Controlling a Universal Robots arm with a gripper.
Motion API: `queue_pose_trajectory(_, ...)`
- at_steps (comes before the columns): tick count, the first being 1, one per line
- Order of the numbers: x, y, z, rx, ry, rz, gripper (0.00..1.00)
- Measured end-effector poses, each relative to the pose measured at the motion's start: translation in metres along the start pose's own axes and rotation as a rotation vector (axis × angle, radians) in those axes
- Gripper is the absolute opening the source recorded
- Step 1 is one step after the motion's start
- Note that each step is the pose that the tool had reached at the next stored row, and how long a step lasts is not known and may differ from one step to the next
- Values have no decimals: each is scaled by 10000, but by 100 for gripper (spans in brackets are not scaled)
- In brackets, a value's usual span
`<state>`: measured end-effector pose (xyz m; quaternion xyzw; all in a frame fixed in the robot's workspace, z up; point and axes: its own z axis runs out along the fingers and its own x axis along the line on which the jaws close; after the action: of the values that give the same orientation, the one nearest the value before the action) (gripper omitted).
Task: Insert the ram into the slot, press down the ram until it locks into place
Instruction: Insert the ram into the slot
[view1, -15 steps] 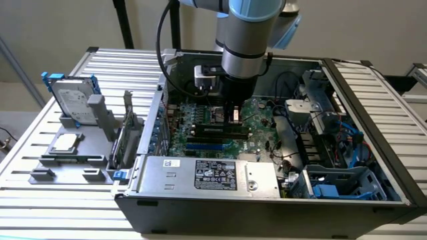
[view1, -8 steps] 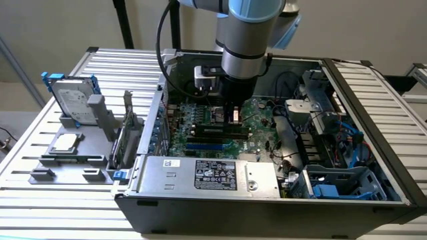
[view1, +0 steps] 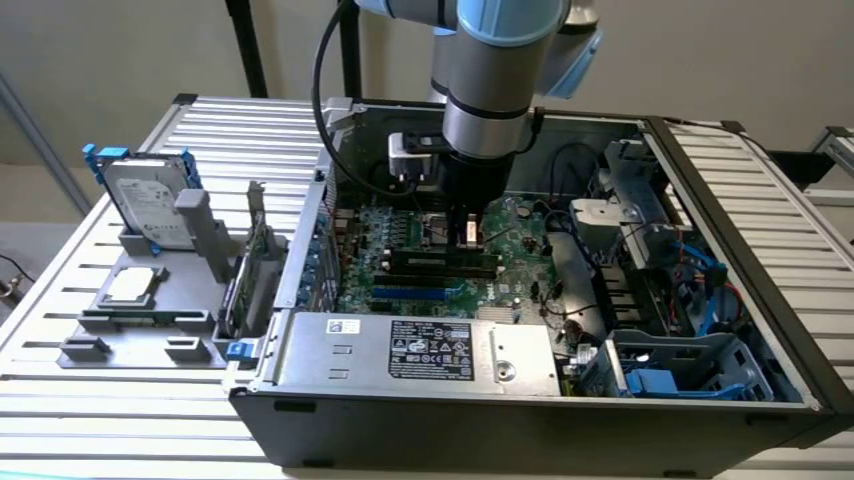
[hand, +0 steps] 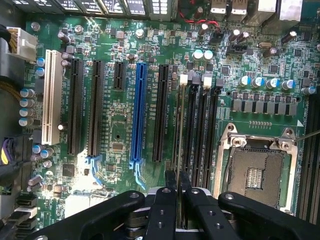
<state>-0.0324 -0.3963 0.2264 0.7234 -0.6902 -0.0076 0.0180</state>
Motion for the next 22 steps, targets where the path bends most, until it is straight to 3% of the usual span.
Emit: queue_pose_trajectory(22,-16,-2,26,-3,27,62,14)
